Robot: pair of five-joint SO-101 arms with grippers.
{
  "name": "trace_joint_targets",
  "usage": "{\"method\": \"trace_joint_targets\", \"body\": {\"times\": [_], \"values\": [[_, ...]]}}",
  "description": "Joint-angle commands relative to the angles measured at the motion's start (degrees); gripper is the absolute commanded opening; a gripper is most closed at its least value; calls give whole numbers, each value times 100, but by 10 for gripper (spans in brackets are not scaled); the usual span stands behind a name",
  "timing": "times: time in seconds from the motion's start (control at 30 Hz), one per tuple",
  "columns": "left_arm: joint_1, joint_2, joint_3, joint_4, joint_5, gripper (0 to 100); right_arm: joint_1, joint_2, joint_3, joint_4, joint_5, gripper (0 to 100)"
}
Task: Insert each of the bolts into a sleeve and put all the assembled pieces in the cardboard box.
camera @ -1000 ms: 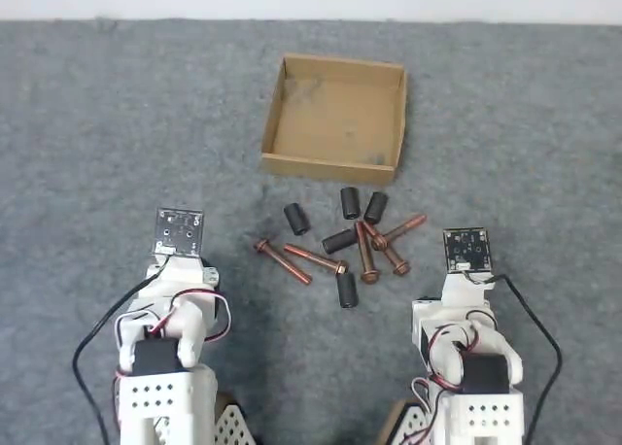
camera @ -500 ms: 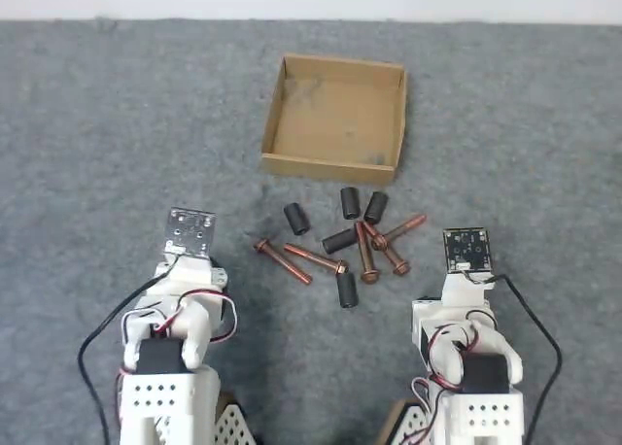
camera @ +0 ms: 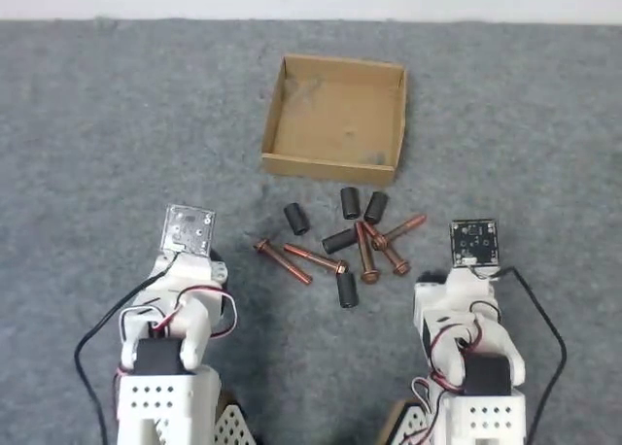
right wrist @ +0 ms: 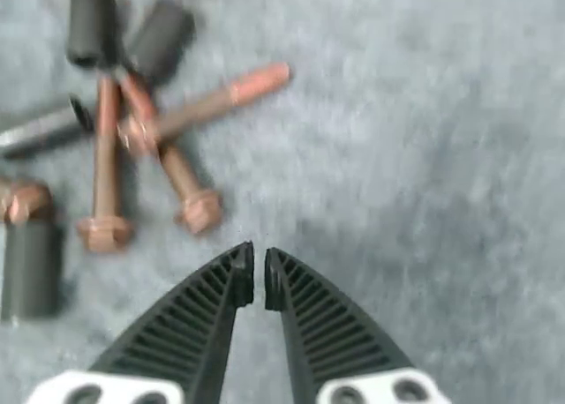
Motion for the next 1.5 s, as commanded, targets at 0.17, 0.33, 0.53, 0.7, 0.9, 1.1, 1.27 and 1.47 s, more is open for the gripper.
{"method": "trace_joint_targets", "body": {"times": [0.17,0.33,0.53,0.7,0.9,1.1,1.27,1.47], "values": [[281,-9,-418,-484,-35,12,31,-66,-352,-901,105,6],[149,18,-690,-580,-9,13,-84,-4,-396,-1666,492,6],[-527,53,-1648,18,0,13,-576,4,-396,-1736,800,6],[-527,53,-2246,756,9,13,-602,4,-396,-1727,800,6],[-527,281,-2308,870,53,13,-734,4,-879,-1042,818,6],[-527,1829,-3002,844,334,13,-1068,13,-1116,-963,835,6],[-527,3086,-3837,668,396,13,-1156,585,-1152,-1569,844,6],[-563,4325,-3741,-167,1222,13,-1182,3046,-2119,-2440,958,6]]}}
